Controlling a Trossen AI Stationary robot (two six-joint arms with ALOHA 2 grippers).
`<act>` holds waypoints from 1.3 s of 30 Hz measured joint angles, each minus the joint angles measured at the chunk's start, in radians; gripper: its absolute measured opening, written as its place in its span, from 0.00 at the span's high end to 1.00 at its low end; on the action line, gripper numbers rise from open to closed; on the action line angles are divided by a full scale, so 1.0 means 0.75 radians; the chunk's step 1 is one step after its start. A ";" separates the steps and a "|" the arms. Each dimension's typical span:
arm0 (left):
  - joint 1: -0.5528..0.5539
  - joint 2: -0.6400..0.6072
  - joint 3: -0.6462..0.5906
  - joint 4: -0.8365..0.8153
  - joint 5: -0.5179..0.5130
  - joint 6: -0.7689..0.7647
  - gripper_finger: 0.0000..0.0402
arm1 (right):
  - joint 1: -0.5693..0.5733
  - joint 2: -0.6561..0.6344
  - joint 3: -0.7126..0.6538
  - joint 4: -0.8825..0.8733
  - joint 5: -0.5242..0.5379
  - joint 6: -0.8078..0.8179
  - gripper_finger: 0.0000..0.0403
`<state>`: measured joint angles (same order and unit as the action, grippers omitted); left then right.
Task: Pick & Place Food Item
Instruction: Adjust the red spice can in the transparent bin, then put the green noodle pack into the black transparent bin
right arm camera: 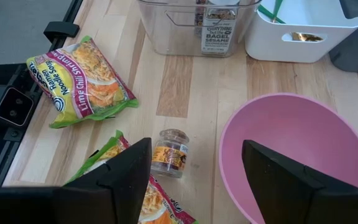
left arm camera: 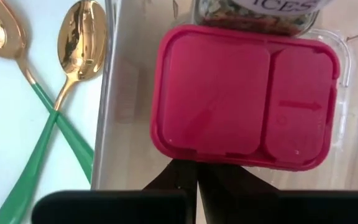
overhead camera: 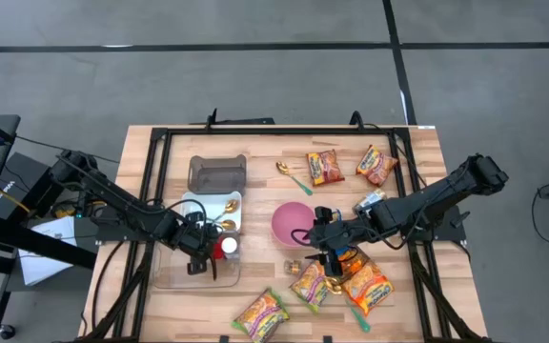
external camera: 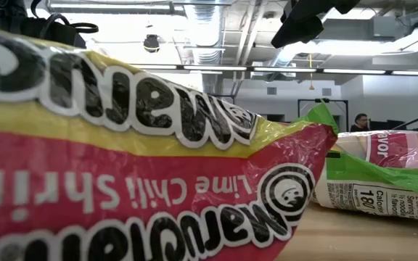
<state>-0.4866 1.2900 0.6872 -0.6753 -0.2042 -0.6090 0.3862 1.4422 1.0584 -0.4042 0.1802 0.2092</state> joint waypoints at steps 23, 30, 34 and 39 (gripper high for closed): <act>-0.037 -0.335 0.001 0.078 0.186 -0.022 1.00 | 0.000 0.000 0.001 -0.001 0.000 0.000 0.40; -0.102 -0.406 0.002 0.380 0.138 0.061 1.00 | 0.000 0.000 0.001 -0.026 0.000 0.001 0.40; -0.112 -0.357 0.003 0.651 0.115 0.231 1.00 | 0.000 0.000 0.001 -0.035 0.001 0.001 0.40; -0.112 -0.263 0.003 0.897 -0.023 0.417 0.98 | 0.001 0.000 0.001 -0.044 0.000 0.001 0.40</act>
<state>-0.5705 1.0926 0.6895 -0.0022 -0.2213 -0.2965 0.3867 1.4422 1.0588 -0.4374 0.1804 0.2101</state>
